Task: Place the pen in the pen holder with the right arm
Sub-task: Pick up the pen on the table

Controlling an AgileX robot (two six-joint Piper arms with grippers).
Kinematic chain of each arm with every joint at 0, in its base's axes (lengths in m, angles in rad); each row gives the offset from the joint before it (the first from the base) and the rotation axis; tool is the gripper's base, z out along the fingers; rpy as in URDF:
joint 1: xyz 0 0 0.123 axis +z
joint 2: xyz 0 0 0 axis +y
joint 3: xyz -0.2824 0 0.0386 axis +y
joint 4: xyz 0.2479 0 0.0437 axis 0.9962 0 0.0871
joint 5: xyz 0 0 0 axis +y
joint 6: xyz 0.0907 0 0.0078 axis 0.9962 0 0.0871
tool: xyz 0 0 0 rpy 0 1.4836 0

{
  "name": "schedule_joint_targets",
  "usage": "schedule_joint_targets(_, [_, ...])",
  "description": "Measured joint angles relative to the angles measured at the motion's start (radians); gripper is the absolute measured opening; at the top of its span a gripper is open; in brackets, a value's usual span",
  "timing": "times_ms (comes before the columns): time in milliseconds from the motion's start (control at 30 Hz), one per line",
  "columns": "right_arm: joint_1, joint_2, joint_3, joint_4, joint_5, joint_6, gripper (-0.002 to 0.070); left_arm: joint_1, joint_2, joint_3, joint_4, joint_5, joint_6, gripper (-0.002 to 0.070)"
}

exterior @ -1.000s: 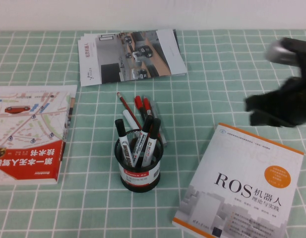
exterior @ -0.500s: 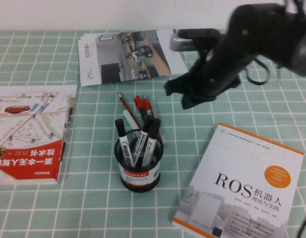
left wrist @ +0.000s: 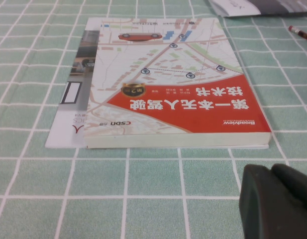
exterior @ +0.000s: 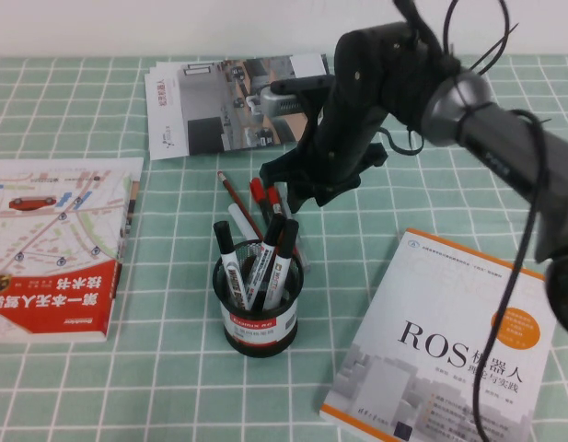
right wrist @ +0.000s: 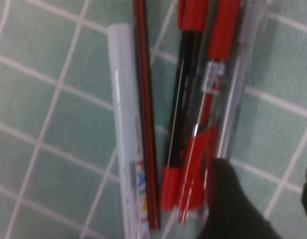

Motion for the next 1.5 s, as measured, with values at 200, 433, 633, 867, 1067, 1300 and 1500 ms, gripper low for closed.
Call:
schedule_joint_targets(200, [0.0,0.076,-0.06,-0.006,0.002,0.007,0.0315,0.0,0.0,0.0,0.0,0.0,0.0,-0.0004])
schedule_joint_targets(433, [0.0,0.118,-0.064,-0.014,-0.013,0.007,0.0311,0.0,0.0,0.0,0.0,0.0,0.0,-0.0004])
schedule_joint_targets(633, [0.0,0.134,-0.067,-0.014,-0.029,0.007,0.0311,0.0,0.0,0.0,0.0,0.0,0.0,-0.0004])
schedule_joint_targets(867, [0.002,0.141,-0.072,-0.043,-0.03,0.007,0.0301,0.0,0.0,0.0,0.0,0.0,0.0,-0.0004])
schedule_joint_targets(1067, [0.002,0.141,-0.072,-0.065,-0.03,0.007,0.0227,0.0,0.0,0.0,0.0,0.0,0.0,-0.0004])
schedule_joint_targets(1300, [0.002,0.143,-0.074,-0.083,-0.014,0.007,0.0099,0.0,0.0,0.0,0.0,0.0,0.0,-0.0004])
schedule_joint_targets(1500, [0.002,0.145,-0.081,-0.098,0.01,0.005,0.0044,0.0,0.0,0.0,0.0,0.0,0.0,-0.0004])
